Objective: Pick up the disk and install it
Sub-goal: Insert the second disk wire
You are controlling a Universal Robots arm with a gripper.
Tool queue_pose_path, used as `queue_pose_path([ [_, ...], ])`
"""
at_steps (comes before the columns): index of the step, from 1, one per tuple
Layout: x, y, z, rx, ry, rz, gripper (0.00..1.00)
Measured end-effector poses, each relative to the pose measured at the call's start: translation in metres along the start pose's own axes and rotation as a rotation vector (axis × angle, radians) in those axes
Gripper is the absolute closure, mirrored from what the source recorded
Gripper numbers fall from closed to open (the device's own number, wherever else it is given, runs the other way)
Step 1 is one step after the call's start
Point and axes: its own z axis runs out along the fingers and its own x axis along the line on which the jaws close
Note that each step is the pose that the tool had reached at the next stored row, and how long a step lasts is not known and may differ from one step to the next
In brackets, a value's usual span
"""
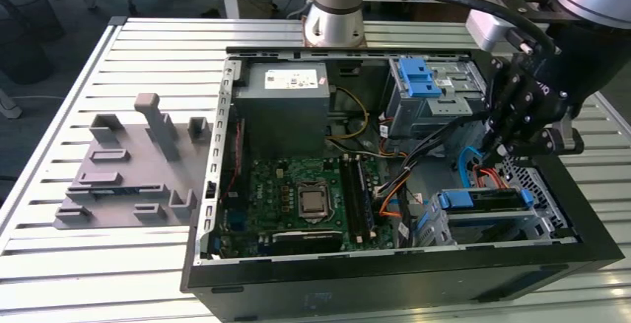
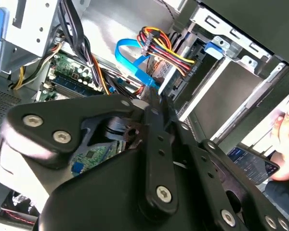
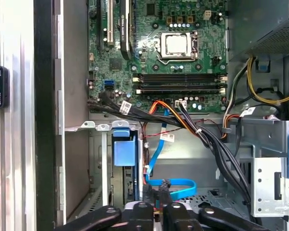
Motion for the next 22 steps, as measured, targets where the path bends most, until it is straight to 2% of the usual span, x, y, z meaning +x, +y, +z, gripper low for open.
queue_pose_path([
  [2,-0.0012,0.0000,0.0002,0.0000,0.0000,0.000,0.81],
  [3,-0.0016,0.0000,0.0005,0.0000,0.0000,0.000,0.75],
  [22,-0.0037,-0.0001,0.0131,-0.0038,0.0001,0.000,0.76],
])
